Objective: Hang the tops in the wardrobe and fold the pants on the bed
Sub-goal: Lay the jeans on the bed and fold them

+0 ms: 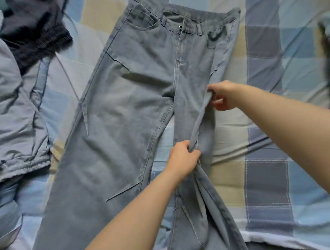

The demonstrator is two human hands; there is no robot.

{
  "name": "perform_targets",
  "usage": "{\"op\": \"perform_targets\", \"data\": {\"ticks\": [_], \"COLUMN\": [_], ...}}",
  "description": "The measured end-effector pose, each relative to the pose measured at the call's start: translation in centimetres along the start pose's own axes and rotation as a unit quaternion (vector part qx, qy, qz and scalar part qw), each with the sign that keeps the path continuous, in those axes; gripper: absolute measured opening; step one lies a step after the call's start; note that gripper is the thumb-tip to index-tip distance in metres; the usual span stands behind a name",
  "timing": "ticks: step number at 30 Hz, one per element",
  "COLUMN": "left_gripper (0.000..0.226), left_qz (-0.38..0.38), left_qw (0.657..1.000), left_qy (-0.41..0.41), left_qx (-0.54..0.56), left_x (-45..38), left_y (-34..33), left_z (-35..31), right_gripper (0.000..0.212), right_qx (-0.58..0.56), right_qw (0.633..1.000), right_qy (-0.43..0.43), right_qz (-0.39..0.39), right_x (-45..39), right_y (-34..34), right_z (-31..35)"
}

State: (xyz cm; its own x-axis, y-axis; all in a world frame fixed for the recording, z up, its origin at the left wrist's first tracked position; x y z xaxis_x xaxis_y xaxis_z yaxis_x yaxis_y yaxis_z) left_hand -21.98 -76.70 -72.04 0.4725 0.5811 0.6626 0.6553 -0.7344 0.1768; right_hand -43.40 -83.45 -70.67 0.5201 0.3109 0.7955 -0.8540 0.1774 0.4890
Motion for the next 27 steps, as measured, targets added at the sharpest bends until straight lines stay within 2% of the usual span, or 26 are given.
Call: {"op": "perform_targets", "data": {"ticks": [2,4,6,8,10,11,14,16,19,21,23,25,27], "left_gripper": [0.023,0.016,0.009,0.023,0.025,0.02,0.013,0.02,0.013,0.026,0.027,0.021,0.018], "left_qz": [0.01,0.001,-0.024,-0.054,-0.087,-0.095,-0.091,-0.089,-0.132,-0.142,-0.167,-0.204,-0.239], "left_qw": [0.999,0.995,0.989,0.986,0.991,0.992,0.987,0.984,0.985,0.985,0.983,0.978,0.97], "left_qy": [0.006,0.011,0.024,0.048,0.055,0.064,0.131,0.153,0.106,0.071,0.034,0.007,-0.018], "left_qx": [0.049,0.096,0.144,0.147,0.083,0.044,-0.003,0.003,0.039,0.07,0.073,0.041,0.03], "left_x": [-0.4,-1.2,-2.0,-2.6,-3.1,-3.2,-3.1,-3.2,-4.3,-5.7,-7.5,-9.1,-10.4], "left_y": [2.8,6.6,10.6,14.9,19.3,21.0,23.9,24.2,24.3,23.8,23.5,23.8,24.7], "left_z": [0.0,-0.1,0.1,1.0,2.9,4.0,7.7,9.0,8.2,6.5,5.2,4.7,4.7], "right_gripper": [0.011,0.013,0.007,0.012,0.007,0.013,0.013,0.031,0.037,0.061,0.073,0.067,0.057], "right_qx": [0.039,0.047,0.087,0.153,0.157,0.17,0.342,0.467,0.5,0.525,0.573,0.601,0.615], "right_qw": [0.999,0.995,0.981,0.953,0.946,0.939,0.877,0.817,0.766,0.736,0.692,0.665,0.652], "right_qy": [0.005,0.049,0.126,0.215,0.272,0.295,0.336,0.337,0.389,0.409,0.421,0.425,0.417], "right_qz": [-0.035,-0.066,-0.121,-0.149,-0.085,-0.045,0.013,-0.021,-0.106,-0.121,-0.125,-0.122,-0.152], "right_x": [-1.1,-1.5,-1.5,-0.7,-0.6,-0.4,-1.4,-2.6,-3.6,-4.2,-4.9,-5.6,-6.1], "right_y": [0.5,-0.4,-2.1,-4.6,-8.0,-9.9,-15.6,-16.9,-16.1,-15.2,-15.1,-15.6,-15.9], "right_z": [1.4,4.0,7.4,11.6,14.7,15.7,17.0,17.3,20.0,21.6,23.1,23.9,24.5]}}
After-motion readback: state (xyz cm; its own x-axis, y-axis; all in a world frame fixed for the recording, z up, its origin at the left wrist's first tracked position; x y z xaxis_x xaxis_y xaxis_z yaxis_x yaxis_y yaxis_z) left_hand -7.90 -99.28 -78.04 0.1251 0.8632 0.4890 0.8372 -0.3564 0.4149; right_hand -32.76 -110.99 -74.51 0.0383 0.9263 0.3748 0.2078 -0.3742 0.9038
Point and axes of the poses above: each hand's wrist, its own x-axis away from the middle knuckle, its own y-axis out of the back of the hand, z = x × y, the point moved 4 cm from there along -x, towards the middle knuckle, and after that the axes turned 6 degrees about x, right-handed, at the moved point
